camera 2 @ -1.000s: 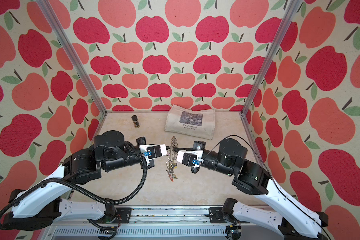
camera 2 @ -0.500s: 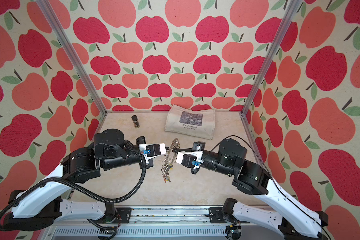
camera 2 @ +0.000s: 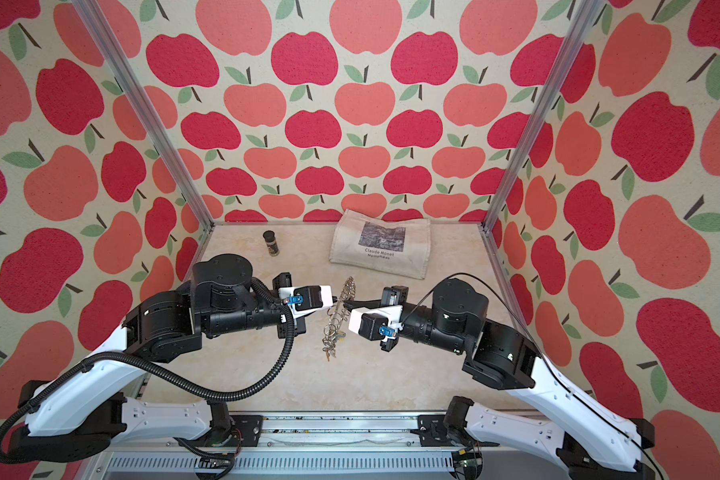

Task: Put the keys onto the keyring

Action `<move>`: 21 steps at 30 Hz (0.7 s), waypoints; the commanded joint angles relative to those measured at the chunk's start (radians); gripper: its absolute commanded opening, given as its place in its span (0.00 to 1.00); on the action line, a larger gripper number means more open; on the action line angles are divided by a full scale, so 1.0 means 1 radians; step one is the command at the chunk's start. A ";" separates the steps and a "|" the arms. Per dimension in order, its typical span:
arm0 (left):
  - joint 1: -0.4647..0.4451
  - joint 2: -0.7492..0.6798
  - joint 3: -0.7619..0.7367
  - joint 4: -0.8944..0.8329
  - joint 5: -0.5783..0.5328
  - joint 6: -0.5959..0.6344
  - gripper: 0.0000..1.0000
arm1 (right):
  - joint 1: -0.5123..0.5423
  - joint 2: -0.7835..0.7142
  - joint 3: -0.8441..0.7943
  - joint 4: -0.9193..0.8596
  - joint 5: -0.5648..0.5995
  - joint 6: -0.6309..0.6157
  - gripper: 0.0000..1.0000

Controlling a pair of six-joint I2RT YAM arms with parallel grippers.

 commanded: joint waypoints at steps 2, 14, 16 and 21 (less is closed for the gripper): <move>0.008 0.013 0.042 0.047 0.007 -0.029 0.00 | 0.030 -0.001 0.012 -0.008 -0.047 -0.014 0.00; 0.019 0.018 0.049 0.031 0.019 -0.036 0.00 | 0.046 -0.011 0.003 0.003 -0.047 -0.021 0.00; 0.020 0.020 0.049 0.029 0.019 -0.038 0.00 | 0.047 -0.014 0.001 0.010 -0.045 -0.018 0.00; 0.023 0.021 0.052 0.027 0.024 -0.041 0.00 | 0.048 -0.020 -0.004 0.018 -0.045 -0.019 0.00</move>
